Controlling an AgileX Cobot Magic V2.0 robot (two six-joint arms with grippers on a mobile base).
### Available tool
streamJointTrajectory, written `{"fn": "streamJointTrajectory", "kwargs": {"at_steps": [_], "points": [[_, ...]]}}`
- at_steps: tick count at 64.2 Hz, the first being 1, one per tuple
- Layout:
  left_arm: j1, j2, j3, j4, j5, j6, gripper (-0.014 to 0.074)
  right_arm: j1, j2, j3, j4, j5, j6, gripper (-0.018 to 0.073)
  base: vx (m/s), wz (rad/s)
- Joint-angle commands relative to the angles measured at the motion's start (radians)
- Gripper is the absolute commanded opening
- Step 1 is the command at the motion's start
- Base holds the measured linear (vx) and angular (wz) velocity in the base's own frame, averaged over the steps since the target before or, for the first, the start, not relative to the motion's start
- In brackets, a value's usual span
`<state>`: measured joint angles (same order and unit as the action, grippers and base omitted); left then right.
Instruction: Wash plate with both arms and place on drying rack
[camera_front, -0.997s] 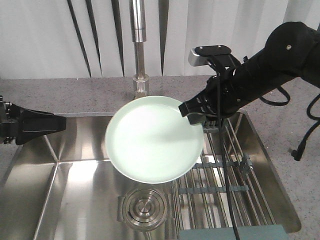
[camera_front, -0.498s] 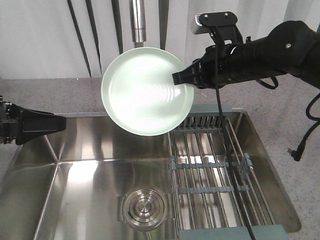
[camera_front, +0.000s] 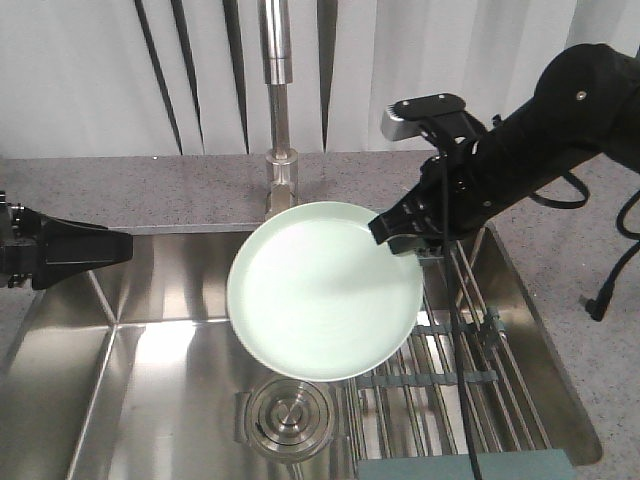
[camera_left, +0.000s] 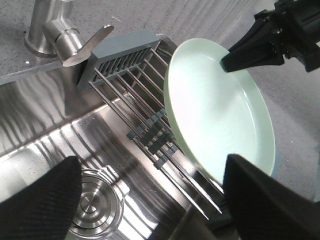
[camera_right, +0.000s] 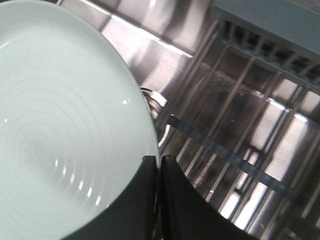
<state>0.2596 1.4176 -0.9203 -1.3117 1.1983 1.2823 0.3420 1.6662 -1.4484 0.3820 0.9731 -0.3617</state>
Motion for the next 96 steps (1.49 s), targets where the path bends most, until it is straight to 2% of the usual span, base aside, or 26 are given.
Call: {"fn": "streamJointTrajectory", "kwargs": {"at_steps": [1, 6, 11, 17, 23, 29, 39, 54, 71, 77, 89, 96], "points": [[0.000, -0.030, -0.018, -0.073, 0.050, 0.001, 0.0552, 0.047, -0.043, -0.038, 0.084, -0.137, -0.026, -0.0005, 0.00, 0.00], [0.000, -0.030, -0.018, -0.073, 0.050, 0.001, 0.0552, 0.059, -0.043, -0.038, 0.098, -0.273, -0.016, -0.0005, 0.00, 0.00], [0.000, -0.030, -0.018, -0.073, 0.050, 0.001, 0.0552, 0.053, -0.043, -0.038, 0.103, -0.393, 0.045, -0.0005, 0.00, 0.00], [0.000, -0.030, -0.018, -0.073, 0.051, 0.001, 0.0552, 0.024, -0.043, -0.038, 0.102, -0.463, 0.104, -0.0005, 0.00, 0.00], [0.000, -0.030, -0.018, -0.073, 0.050, 0.001, 0.0552, -0.017, -0.043, -0.038, 0.097, -0.484, 0.113, -0.0005, 0.00, 0.00], [0.000, -0.030, -0.018, -0.073, 0.050, 0.001, 0.0552, -0.062, -0.043, -0.038, 0.095, -0.460, 0.112, -0.0005, 0.00, 0.00], [0.000, -0.030, -0.018, -0.073, 0.050, 0.001, 0.0552, -0.110, -0.043, -0.038, 0.094, -0.329, 0.111, -0.0005, 0.00, 0.00], [0.000, -0.030, -0.018, -0.073, 0.050, 0.001, 0.0552, -0.111, -0.043, -0.038, 0.063, -0.227, 0.108, -0.0005, 0.00, 0.00], [0.000, -0.030, -0.018, -0.073, 0.050, 0.001, 0.0552, -0.113, -0.043, -0.038, 0.053, -0.211, 0.107, -0.0005, 0.00, 0.00], [0.000, -0.030, -0.018, -0.073, 0.050, 0.001, 0.0552, -0.142, -0.043, -0.038, 0.052, -0.201, 0.108, -0.0002, 0.00, 0.00], [0.000, -0.030, -0.018, -0.073, 0.049, 0.001, 0.0552, -0.255, -0.043, -0.038, 0.036, -0.139, 0.107, 0.0006, 0.00, 0.00], [0.000, -0.030, -0.018, -0.073, 0.049, 0.001, 0.0552, -0.298, -0.043, -0.038, 0.033, -0.154, 0.107, 0.0008, 0.00, 0.00]]}}
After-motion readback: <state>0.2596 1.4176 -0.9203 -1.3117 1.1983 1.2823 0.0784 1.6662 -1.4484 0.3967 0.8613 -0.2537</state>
